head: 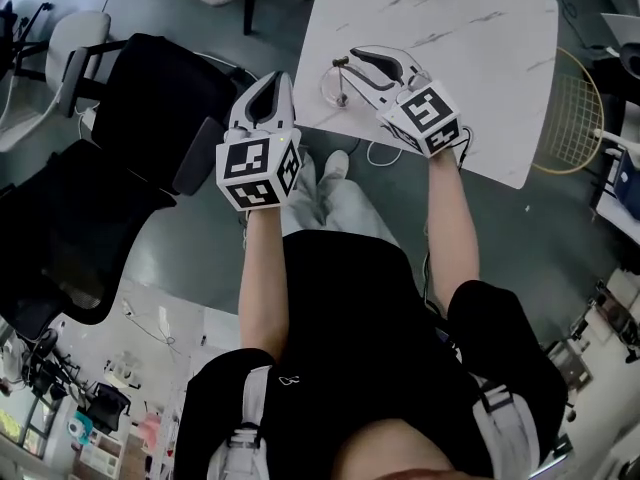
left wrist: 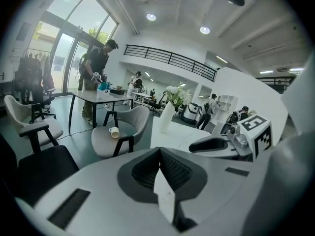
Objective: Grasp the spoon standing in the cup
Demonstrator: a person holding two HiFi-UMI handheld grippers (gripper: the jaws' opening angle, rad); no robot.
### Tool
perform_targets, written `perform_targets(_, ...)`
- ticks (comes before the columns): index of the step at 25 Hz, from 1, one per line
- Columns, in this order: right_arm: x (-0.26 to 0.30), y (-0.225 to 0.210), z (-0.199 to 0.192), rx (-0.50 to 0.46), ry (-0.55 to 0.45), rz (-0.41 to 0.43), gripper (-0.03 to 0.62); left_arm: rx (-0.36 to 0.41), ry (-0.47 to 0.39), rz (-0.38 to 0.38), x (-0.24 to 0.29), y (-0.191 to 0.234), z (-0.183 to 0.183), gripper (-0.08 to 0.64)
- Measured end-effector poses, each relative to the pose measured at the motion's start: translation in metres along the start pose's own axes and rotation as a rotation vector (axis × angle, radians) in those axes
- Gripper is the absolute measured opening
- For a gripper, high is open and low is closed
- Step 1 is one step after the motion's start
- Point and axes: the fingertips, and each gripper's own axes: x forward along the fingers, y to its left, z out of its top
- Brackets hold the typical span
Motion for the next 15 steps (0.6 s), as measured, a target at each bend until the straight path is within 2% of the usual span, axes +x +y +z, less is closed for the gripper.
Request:
perform_targets(7,0.021,0.004,-0.01,-0.026,0.047,0.101,0.126,-0.009,0.02,0.014,0.003,0.01,-0.005,0.015)
perform_targets(15,0.027,0.005,-0.019,-0.012,0.056,0.124,0.078,-0.033,0.012,0.007,0.002,0.011,-0.004,0.016)
